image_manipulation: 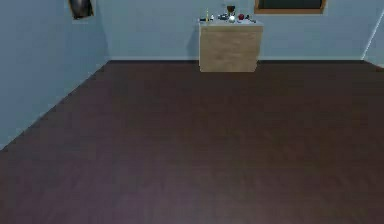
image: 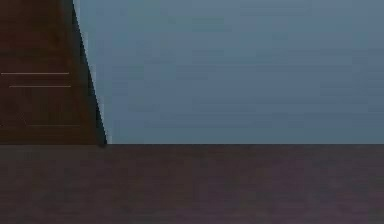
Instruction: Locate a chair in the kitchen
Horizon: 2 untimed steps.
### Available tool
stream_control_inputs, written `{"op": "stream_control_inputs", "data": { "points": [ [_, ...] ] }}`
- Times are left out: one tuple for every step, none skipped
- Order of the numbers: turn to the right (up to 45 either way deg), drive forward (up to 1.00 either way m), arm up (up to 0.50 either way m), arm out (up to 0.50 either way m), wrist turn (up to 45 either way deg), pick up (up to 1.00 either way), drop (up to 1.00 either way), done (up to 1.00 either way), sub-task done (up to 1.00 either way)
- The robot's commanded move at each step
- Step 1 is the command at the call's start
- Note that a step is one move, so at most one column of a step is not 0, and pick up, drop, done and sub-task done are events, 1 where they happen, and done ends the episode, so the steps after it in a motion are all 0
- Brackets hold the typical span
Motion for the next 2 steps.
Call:
{"op": "stream_control_inputs", "data": {
  "points": [
    [-45.0,0.0,0.0,0.0,0.0,0.0,0.0,0.0,0.0],
    [-45.0,0.0,0.0,0.0,0.0,0.0,0.0,0.0,0.0]
  ]
}}
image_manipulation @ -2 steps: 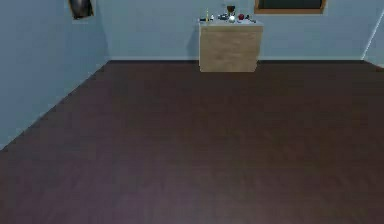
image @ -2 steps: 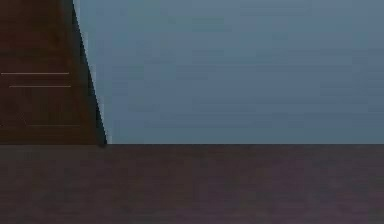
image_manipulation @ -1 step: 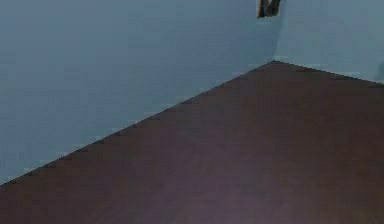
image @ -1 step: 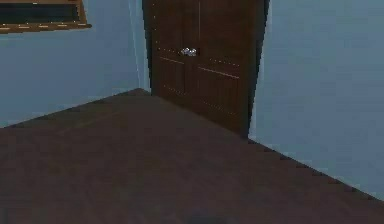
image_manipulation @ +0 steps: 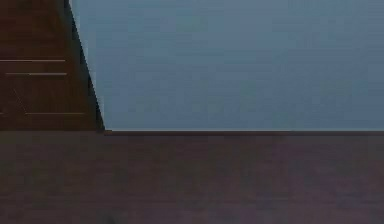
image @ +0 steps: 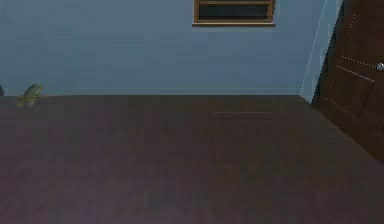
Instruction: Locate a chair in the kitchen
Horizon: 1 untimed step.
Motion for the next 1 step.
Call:
{"op": "stream_control_inputs", "data": {
  "points": [
    [-45.0,0.0,0.0,0.0,0.0,0.0,0.0,0.0,0.0]
  ]
}}
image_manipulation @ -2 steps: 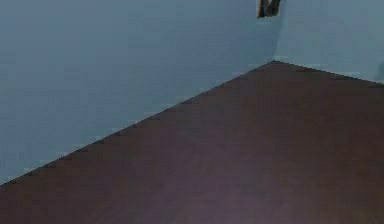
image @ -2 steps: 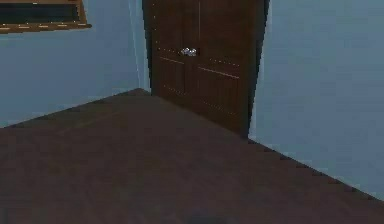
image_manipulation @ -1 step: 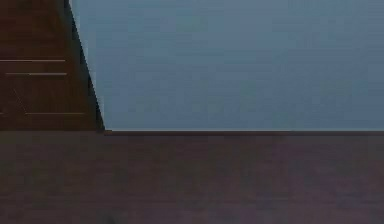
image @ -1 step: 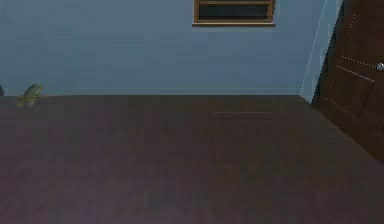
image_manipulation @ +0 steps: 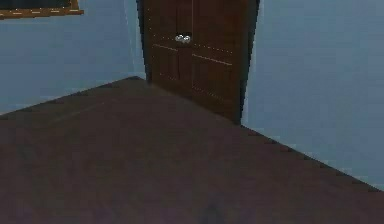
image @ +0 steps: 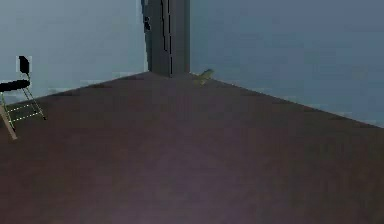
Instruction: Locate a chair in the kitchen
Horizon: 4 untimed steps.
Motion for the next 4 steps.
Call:
{"op": "stream_control_inputs", "data": {
  "points": [
    [-45.0,0.0,0.0,0.0,0.0,0.0,0.0,0.0,0.0],
    [0.0,1.0,0.0,0.0,0.0,0.0,0.0,0.0,0.0],
    [0.0,1.0,0.0,0.0,0.0,0.0,0.0,0.0,0.0],
    [0.0,0.35,0.0,0.0,0.0,0.0,0.0,0.0,0.0]
  ]
}}
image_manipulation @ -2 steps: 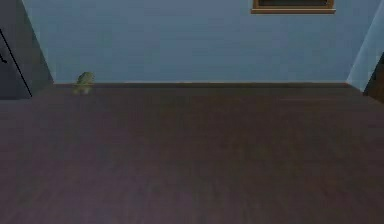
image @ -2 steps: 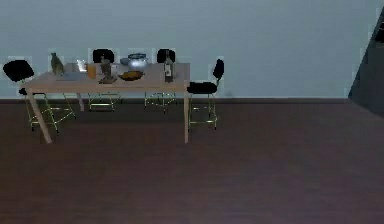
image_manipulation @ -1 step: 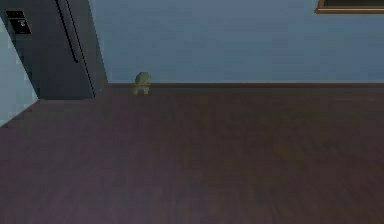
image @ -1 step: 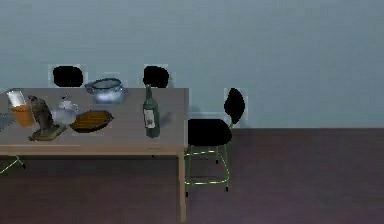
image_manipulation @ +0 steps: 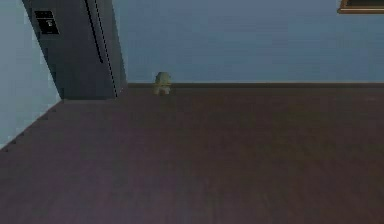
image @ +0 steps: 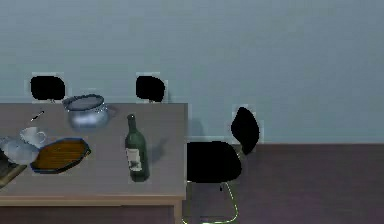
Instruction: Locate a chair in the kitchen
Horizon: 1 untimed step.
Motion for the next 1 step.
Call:
{"op": "stream_control_inputs", "data": {
  "points": [
    [0.0,0.0,0.0,0.0,0.0,0.0,0.0,1.0,0.0]
  ]
}}
